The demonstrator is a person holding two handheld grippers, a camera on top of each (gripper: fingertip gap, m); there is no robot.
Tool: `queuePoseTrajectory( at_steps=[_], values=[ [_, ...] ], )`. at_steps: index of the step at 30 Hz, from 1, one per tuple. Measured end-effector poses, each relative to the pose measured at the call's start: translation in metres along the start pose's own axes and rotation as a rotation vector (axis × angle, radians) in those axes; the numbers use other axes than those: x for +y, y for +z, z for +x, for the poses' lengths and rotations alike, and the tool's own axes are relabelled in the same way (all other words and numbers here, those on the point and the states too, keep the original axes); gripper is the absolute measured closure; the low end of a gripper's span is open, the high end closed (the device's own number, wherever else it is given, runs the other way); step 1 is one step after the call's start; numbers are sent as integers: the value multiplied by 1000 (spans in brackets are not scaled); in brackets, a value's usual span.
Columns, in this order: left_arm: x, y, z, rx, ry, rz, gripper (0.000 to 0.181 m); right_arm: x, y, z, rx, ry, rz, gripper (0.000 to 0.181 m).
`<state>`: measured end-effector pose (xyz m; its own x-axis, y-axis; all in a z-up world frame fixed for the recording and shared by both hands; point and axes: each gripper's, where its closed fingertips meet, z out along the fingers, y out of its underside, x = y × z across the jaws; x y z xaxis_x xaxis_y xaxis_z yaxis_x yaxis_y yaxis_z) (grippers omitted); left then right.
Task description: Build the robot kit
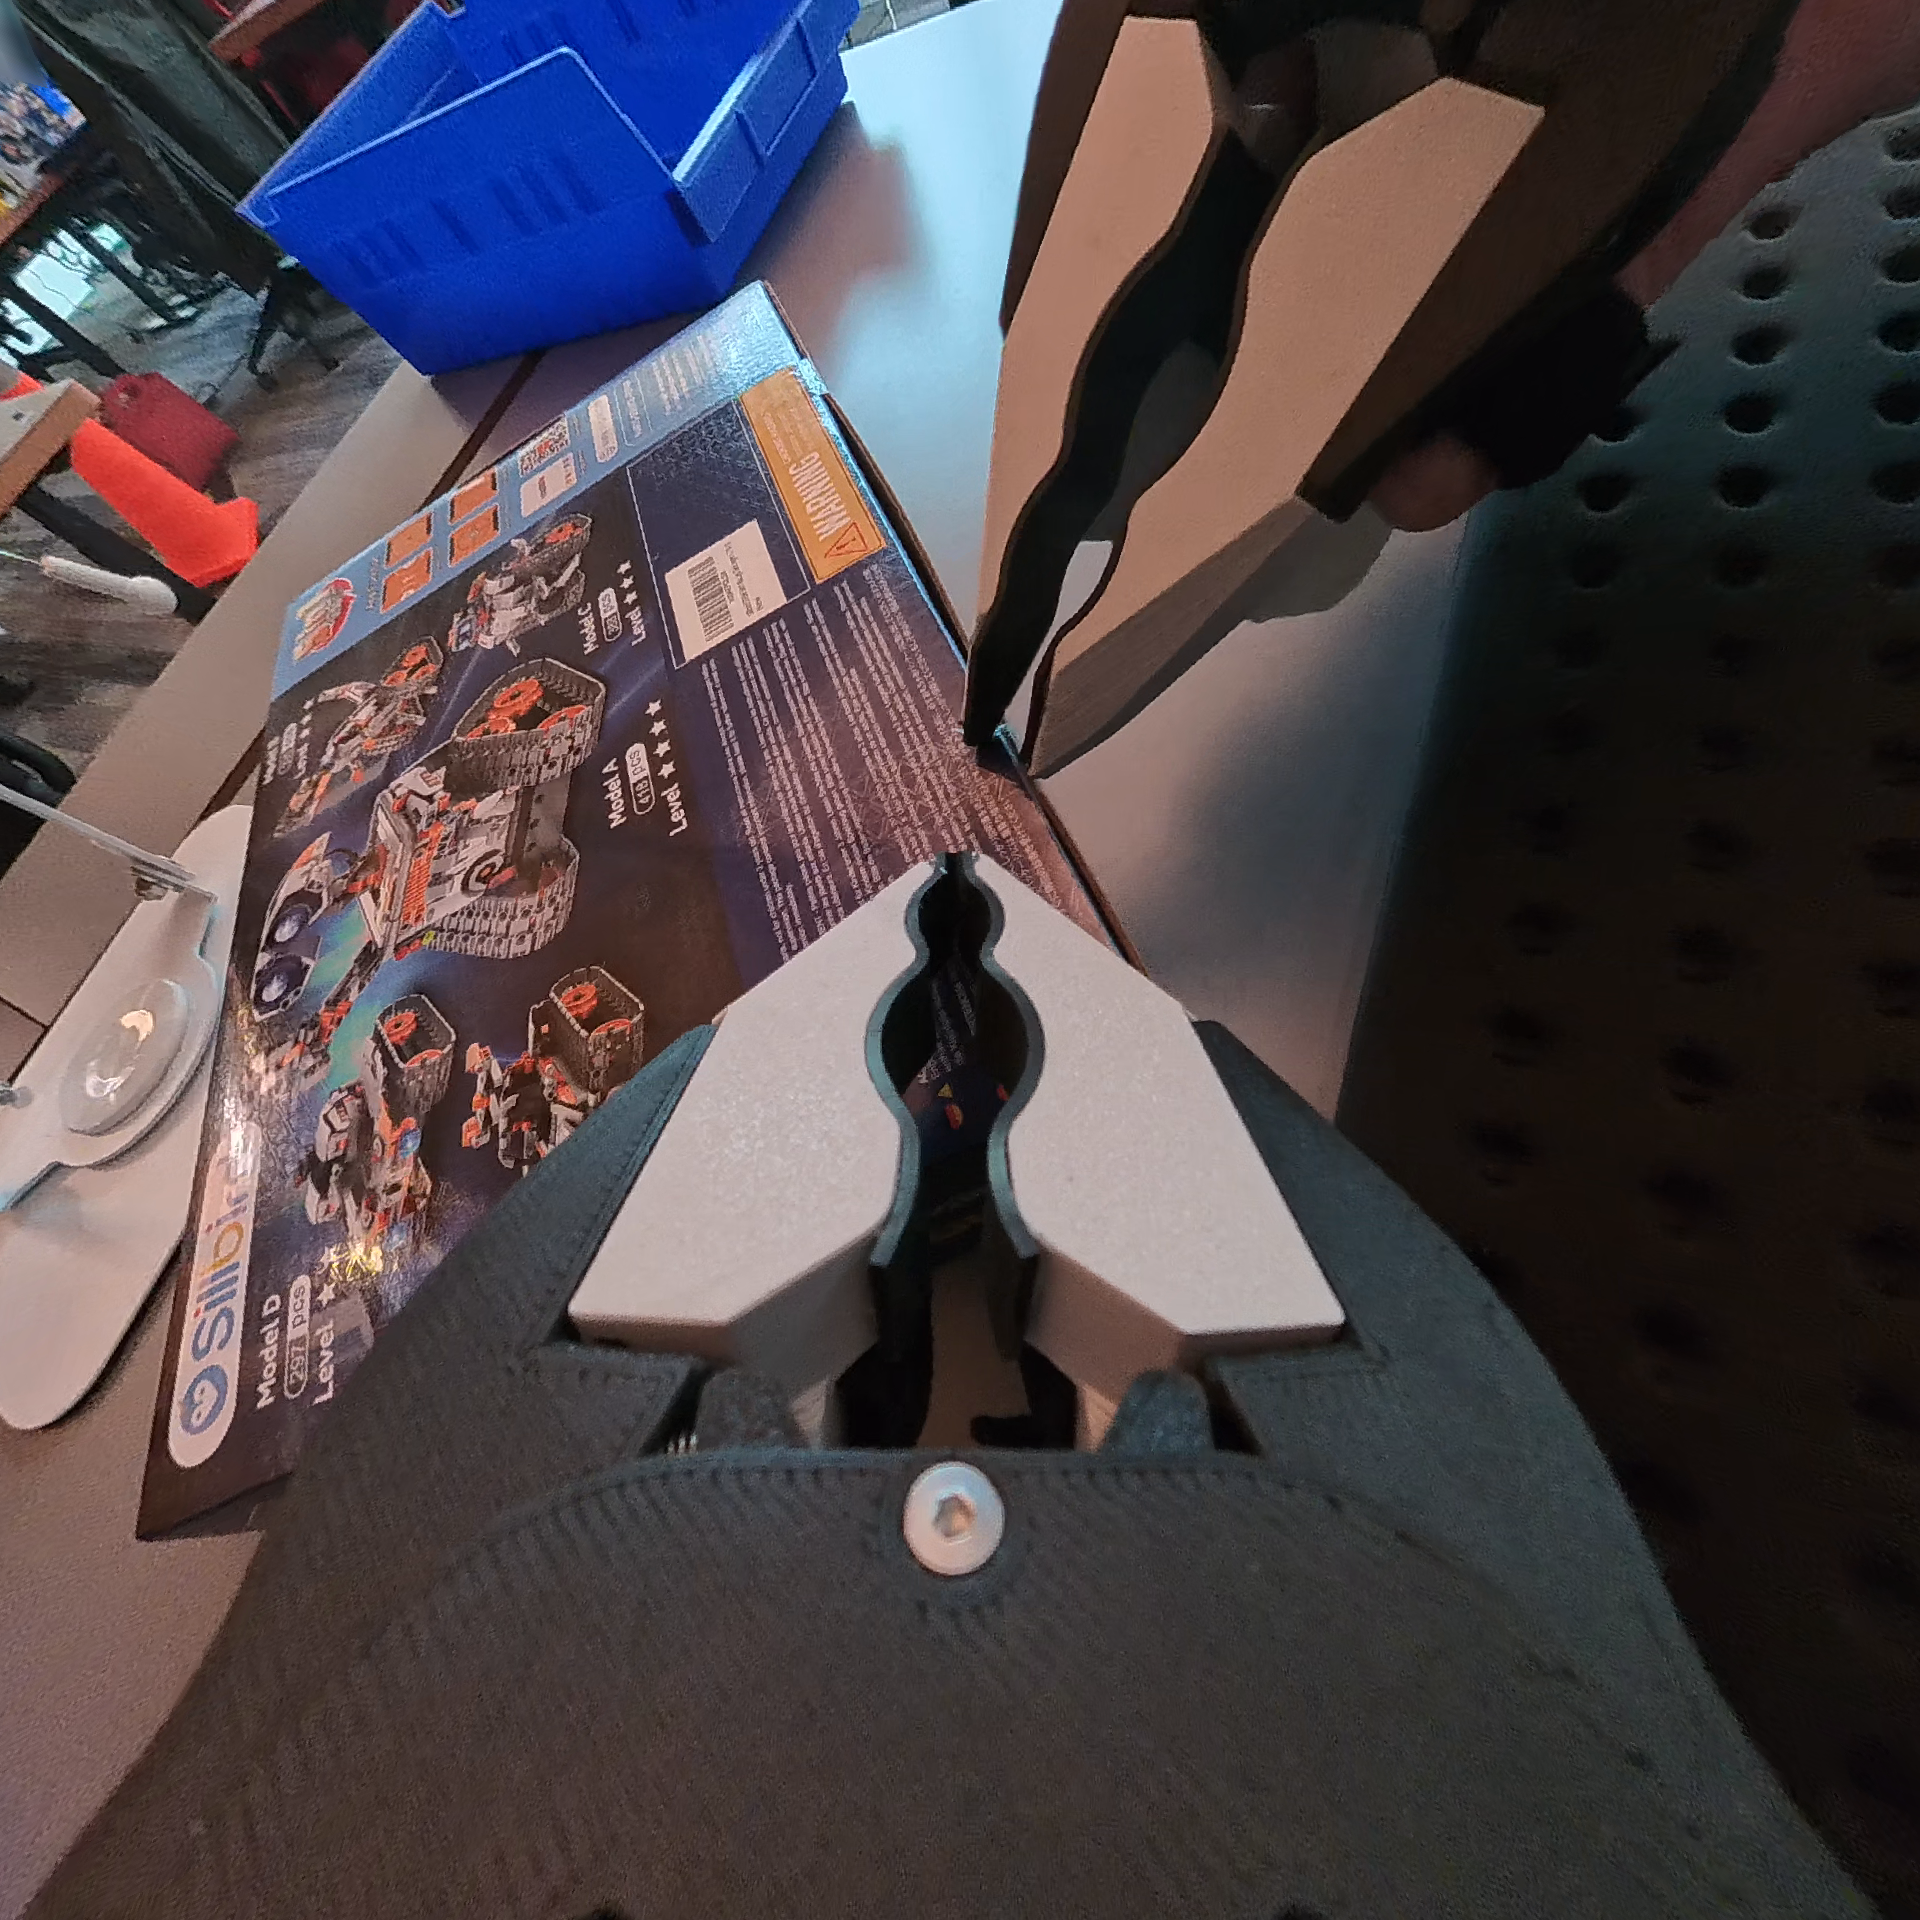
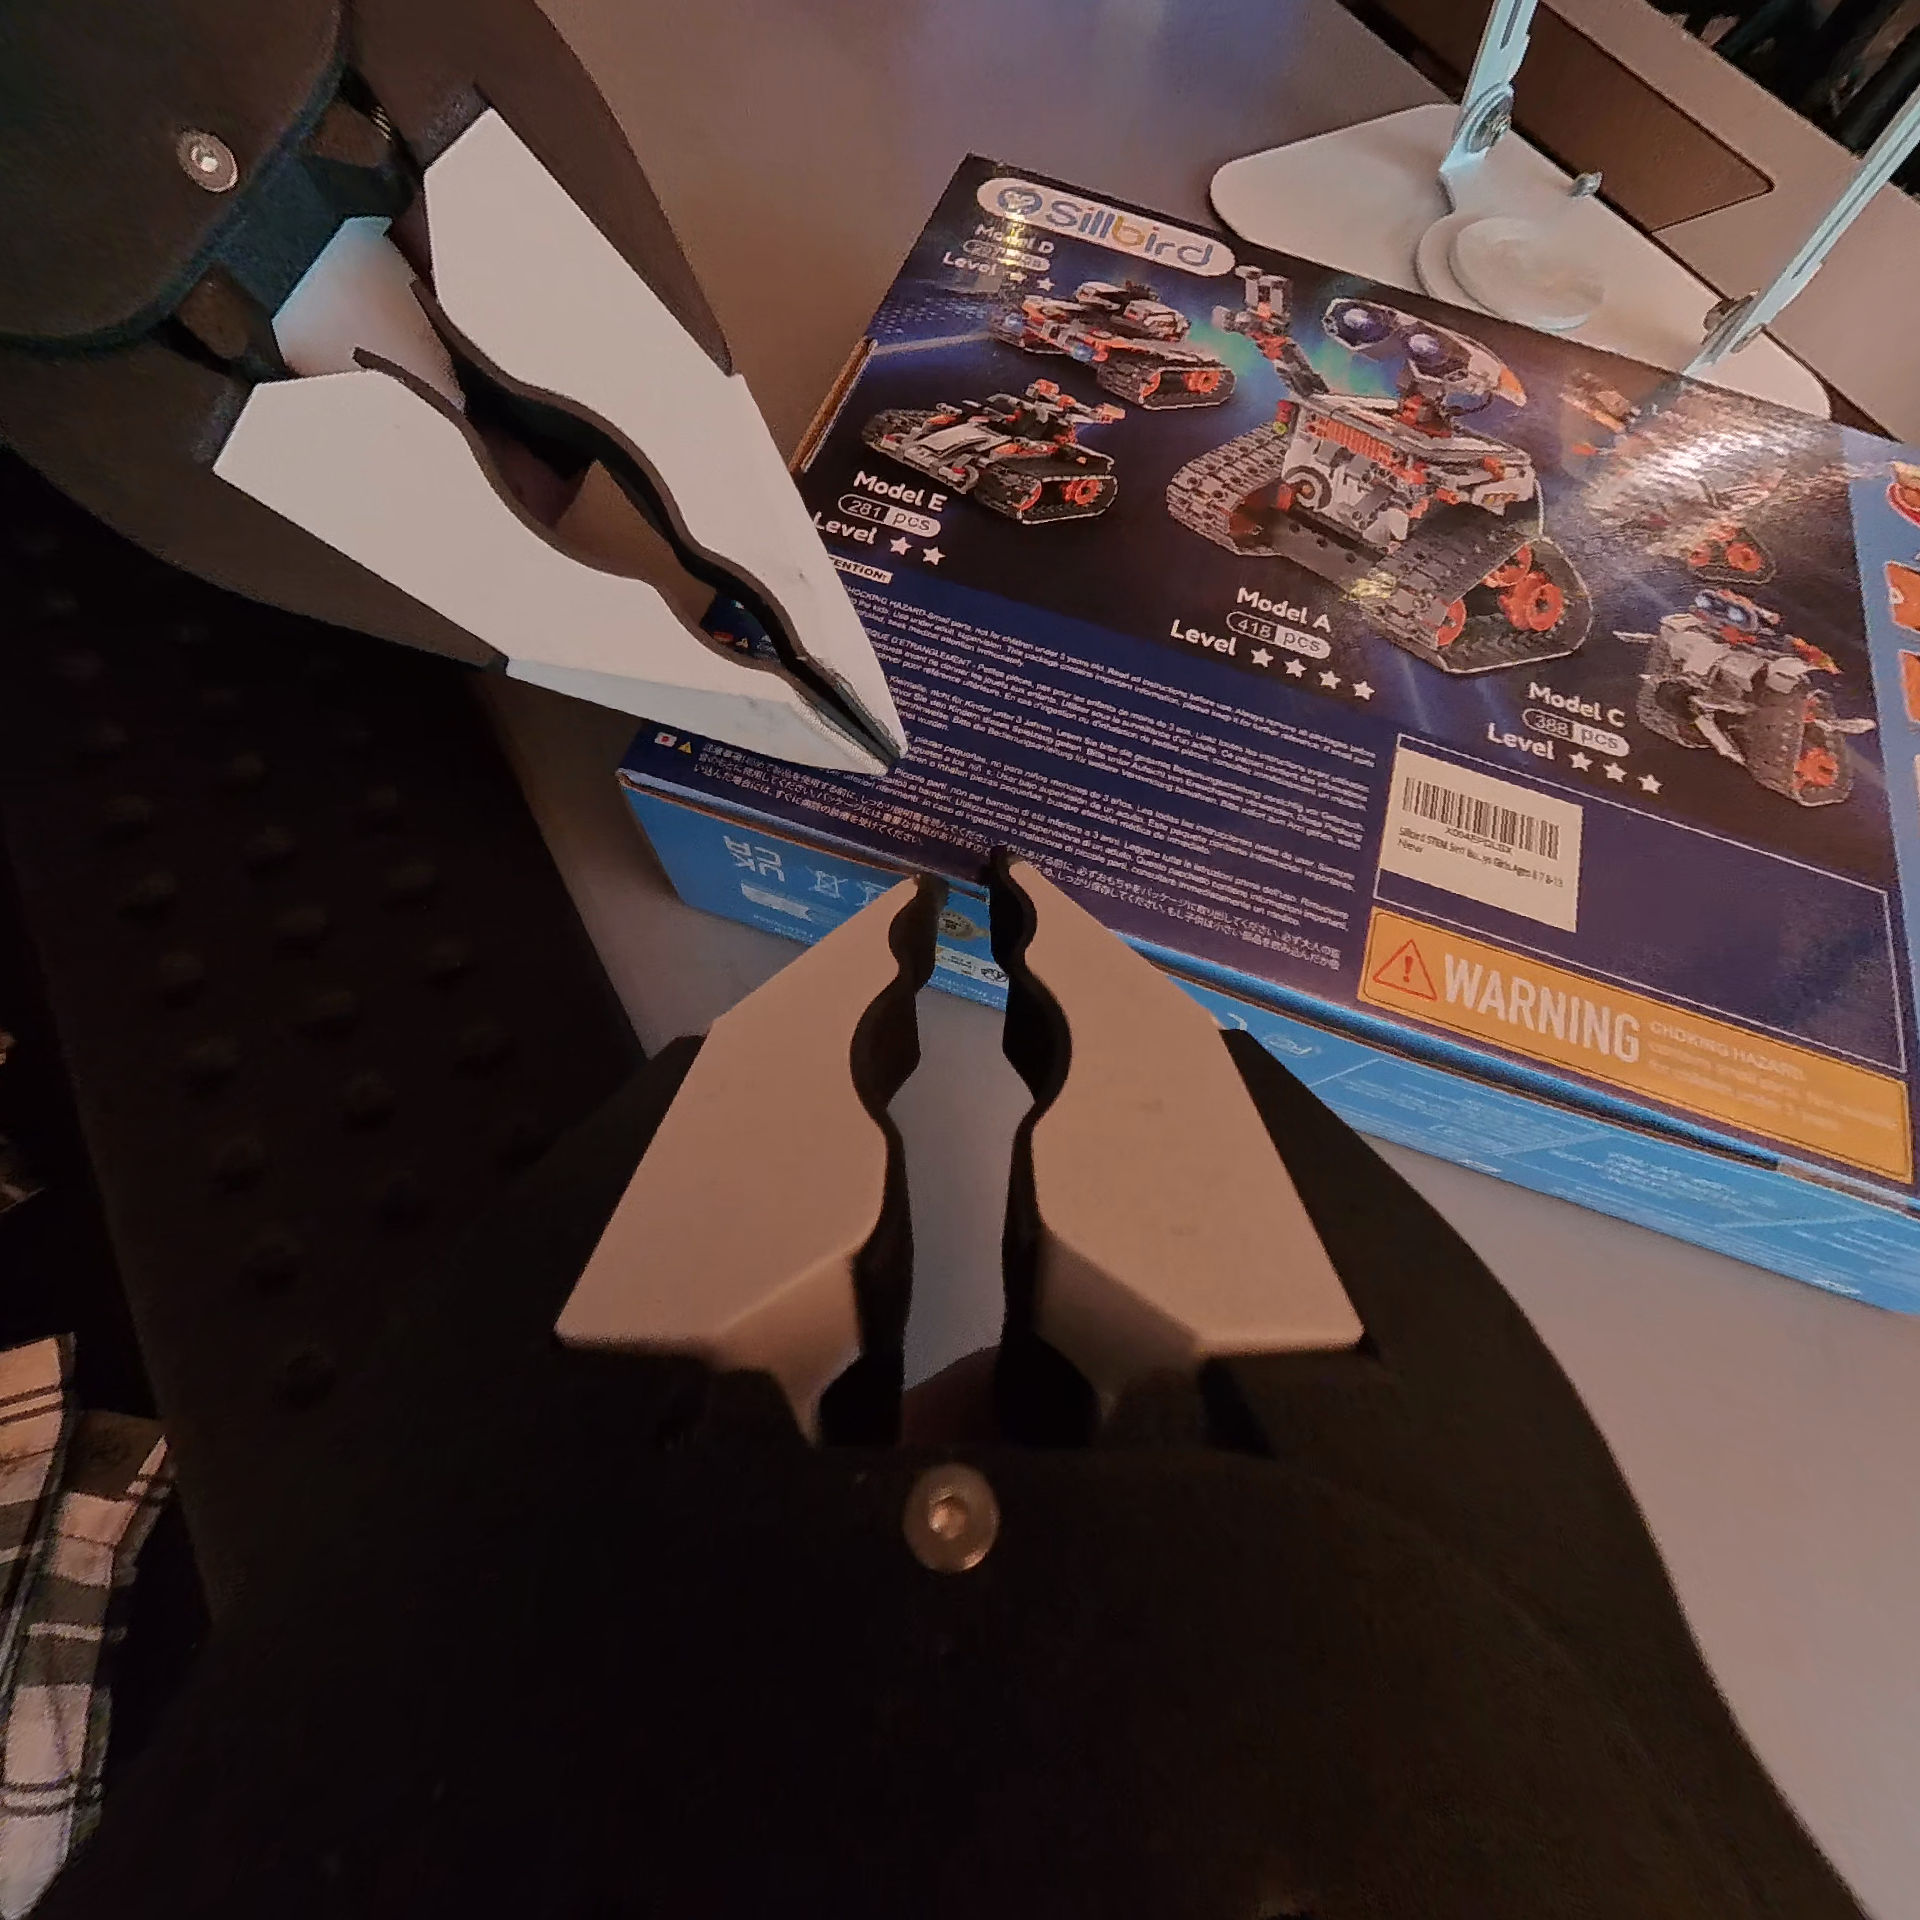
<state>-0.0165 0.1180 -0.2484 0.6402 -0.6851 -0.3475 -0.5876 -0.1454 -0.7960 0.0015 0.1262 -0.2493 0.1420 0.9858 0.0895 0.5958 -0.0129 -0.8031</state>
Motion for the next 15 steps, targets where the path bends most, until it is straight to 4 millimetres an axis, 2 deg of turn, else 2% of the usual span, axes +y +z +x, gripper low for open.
queuePoseTrajectory(
  at_steps=[15],
  values=[
    [2, 0, -4, -6, -8, -1, 181, -3, 2, 1, -72, -15, 43, 178]
  ],
)
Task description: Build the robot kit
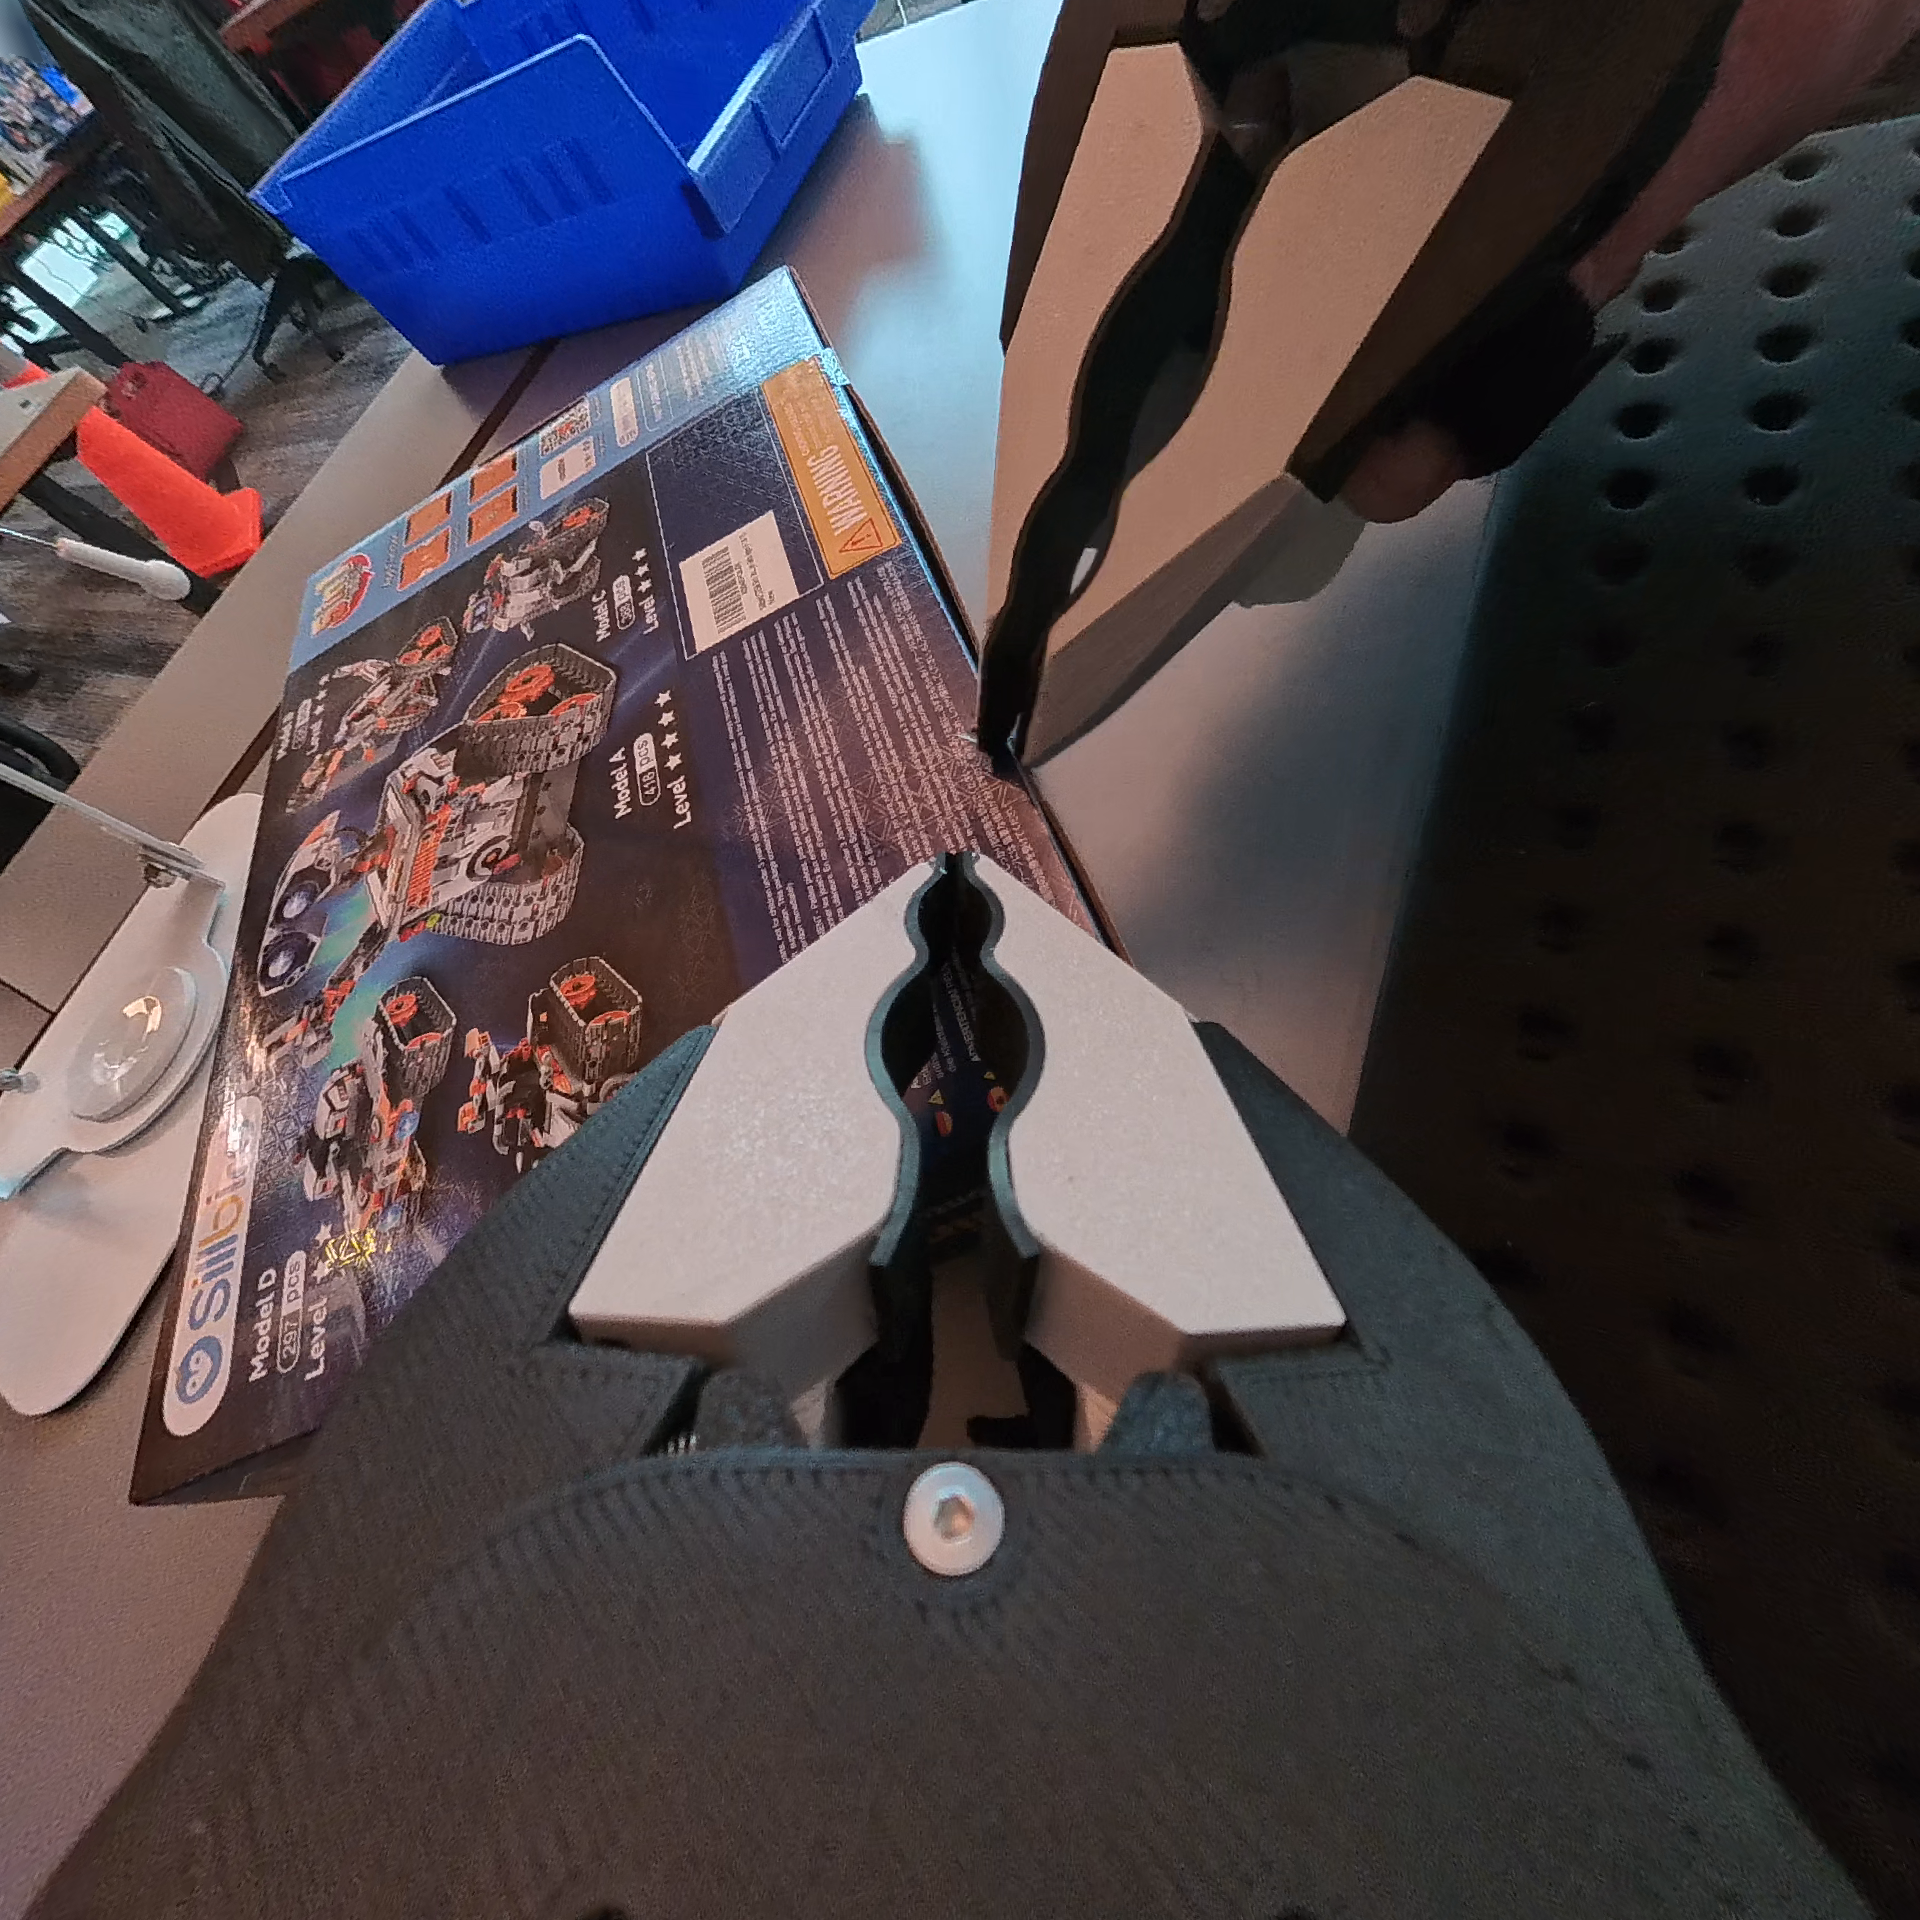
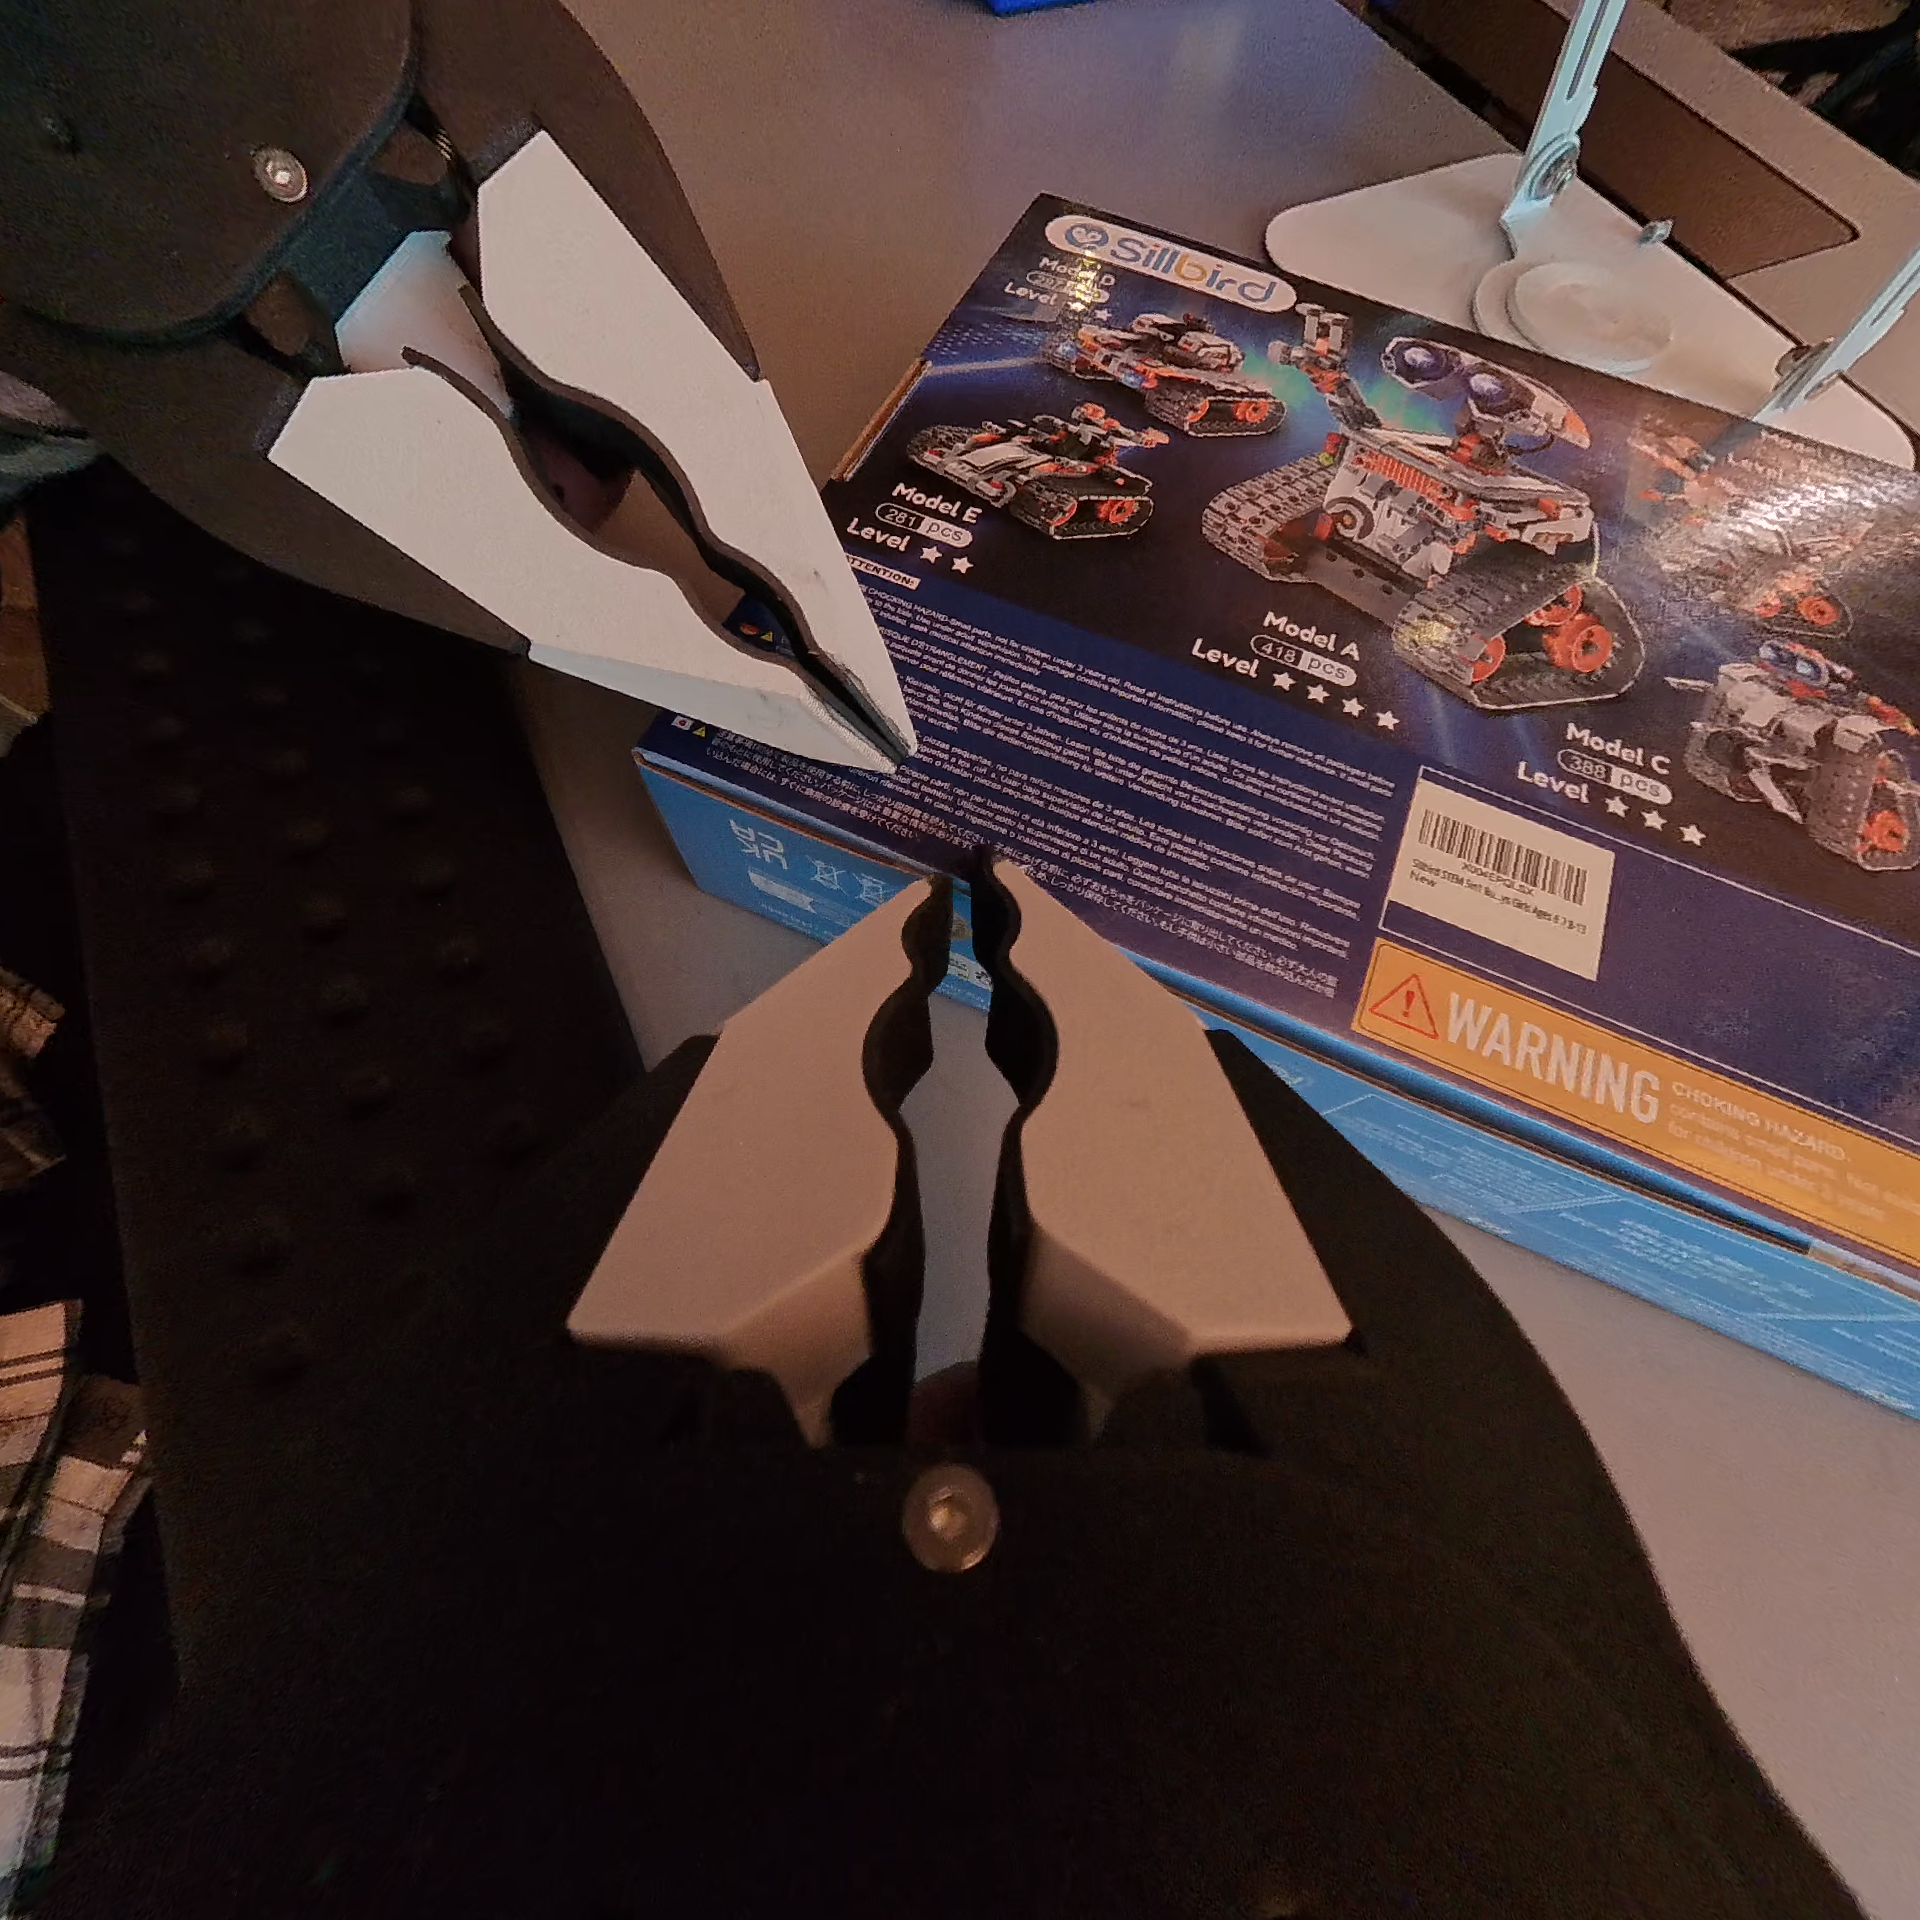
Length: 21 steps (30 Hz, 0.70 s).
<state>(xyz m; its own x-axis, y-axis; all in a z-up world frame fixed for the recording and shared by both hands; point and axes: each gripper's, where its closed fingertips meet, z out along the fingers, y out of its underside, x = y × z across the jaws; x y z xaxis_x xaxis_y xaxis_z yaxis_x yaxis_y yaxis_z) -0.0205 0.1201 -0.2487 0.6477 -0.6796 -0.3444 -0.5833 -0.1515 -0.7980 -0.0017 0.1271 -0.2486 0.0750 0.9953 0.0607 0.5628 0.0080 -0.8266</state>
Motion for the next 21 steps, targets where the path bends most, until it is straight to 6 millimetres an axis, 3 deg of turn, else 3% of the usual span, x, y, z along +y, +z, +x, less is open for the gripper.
queuePoseTrajectory(
  at_steps=[3, 9, 15, 21],
  values=[
    [0, 0, -1, -1, -1, 3, 181, -2, 3, -13, -47, -27, 16, 181],
    [-2, 2, -1, 1, 6, 11, 181, -1, -2, -2, 8, 21, 30, 181],
    [-2, 2, 0, 3, 4, 12, 181, 2, -4, 8, 38, 48, 9, 146],
    [-2, 2, 0, 2, 9, 9, 181, 1, 2, 4, 54, -25, -60, 152]
  ],
)
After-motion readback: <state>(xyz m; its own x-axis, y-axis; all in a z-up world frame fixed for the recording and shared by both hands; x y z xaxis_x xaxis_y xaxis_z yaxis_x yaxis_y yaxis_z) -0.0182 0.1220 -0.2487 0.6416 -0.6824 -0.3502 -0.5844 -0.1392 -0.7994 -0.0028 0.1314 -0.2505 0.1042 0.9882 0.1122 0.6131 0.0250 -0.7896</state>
